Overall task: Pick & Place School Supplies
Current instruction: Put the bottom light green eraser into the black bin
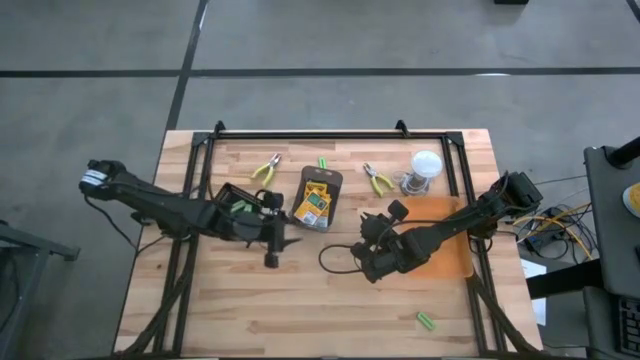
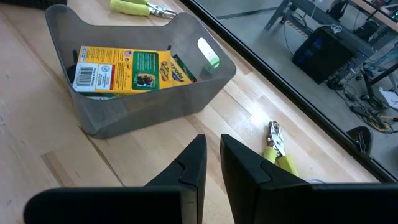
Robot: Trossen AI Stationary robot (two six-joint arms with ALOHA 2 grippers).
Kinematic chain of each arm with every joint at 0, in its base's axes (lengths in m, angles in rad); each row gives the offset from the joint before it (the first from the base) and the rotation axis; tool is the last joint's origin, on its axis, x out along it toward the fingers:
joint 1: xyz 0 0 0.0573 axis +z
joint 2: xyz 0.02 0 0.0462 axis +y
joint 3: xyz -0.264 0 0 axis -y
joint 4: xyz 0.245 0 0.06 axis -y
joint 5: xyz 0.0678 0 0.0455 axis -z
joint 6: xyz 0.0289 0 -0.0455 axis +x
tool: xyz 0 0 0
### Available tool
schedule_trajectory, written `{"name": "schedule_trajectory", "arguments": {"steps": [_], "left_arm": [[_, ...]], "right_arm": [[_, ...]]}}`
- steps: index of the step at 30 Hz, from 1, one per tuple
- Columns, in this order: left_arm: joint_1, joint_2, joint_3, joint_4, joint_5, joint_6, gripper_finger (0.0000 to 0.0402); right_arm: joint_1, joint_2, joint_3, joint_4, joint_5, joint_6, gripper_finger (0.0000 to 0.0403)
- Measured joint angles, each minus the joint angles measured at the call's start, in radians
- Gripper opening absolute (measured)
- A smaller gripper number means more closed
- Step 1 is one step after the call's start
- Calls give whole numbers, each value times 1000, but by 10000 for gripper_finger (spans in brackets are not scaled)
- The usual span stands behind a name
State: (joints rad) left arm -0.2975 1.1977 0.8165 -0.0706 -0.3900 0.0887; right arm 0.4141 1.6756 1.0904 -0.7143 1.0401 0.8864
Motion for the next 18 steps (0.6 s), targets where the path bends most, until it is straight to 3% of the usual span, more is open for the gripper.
{"name": "schedule_trajectory", "arguments": {"steps": [6, 9, 15, 18], "left_arm": [[0, -110, -32, 64, 335, 131, 170], [0, -171, -35, 62, 447, 184, 170], [0, -277, -36, 29, 482, 249, 170], [0, -312, -39, 1, 484, 243, 170]], "right_arm": [[0, 0, 0, 1, 0, 0, 43], [0, 0, 0, 3, 0, -1, 43], [-1, 0, 0, -8, 0, -322, 43], [0, 0, 0, -6, 0, -407, 43]]}}
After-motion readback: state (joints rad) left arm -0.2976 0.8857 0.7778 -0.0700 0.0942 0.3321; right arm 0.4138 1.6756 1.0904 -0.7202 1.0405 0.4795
